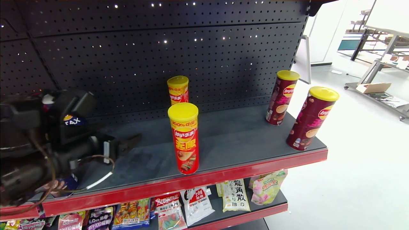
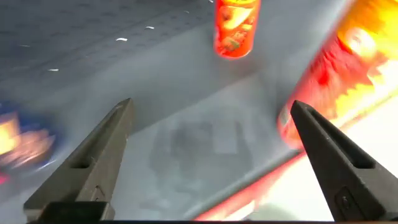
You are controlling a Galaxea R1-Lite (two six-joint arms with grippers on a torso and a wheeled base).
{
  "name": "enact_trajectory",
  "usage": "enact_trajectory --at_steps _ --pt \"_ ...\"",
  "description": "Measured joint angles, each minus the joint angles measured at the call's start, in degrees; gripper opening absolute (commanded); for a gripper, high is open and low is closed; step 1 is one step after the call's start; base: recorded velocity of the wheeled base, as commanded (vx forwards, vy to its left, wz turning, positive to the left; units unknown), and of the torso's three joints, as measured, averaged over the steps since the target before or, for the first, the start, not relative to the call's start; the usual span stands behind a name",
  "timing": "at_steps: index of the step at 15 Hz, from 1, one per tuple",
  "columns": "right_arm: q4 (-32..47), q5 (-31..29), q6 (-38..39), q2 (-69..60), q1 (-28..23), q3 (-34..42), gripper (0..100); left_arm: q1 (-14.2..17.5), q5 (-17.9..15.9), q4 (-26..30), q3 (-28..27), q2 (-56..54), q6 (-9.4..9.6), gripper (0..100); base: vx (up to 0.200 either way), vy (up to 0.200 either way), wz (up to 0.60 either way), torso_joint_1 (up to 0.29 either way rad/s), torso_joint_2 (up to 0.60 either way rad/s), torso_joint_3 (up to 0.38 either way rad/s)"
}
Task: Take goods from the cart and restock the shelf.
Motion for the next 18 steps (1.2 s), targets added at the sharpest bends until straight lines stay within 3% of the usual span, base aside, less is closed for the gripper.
enact_trajectory --at_steps 2,5,8,10,12,18 --pt "-0.02 0.0 0.02 0.0 0.0 0.0 100 0.52 1.5 3.73 4.02 -11.67 2.13 100 0.0 0.0 0.0 0.0 0.0 0.0" --pt "0.0 0.0 0.0 0.0 0.0 0.0 100 1.48 4.21 10.05 8.7 -30.49 3.64 100 0.0 0.0 0.0 0.0 0.0 0.0" --pt "-0.02 0.02 0.02 0.0 0.0 0.0 100 2.65 7.0 22.44 12.04 -48.17 3.94 100 0.0 0.0 0.0 0.0 0.0 0.0" --pt "0.0 0.02 0.0 0.0 0.0 0.0 100 3.22 8.48 27.75 15.51 -58.06 4.06 100 0.0 0.0 0.0 0.0 0.0 0.0" --pt "0.02 0.02 -0.04 0.0 0.0 0.0 100 3.55 12.37 29.83 17.93 -63.84 3.94 100 0.0 0.0 0.0 0.0 0.0 0.0" --pt "0.0 0.05 -0.04 0.0 0.0 0.0 100 3.63 13.49 29.9 21.55 -69.04 3.94 100 0.0 0.0 0.1 -0.001 0.0 0.0"
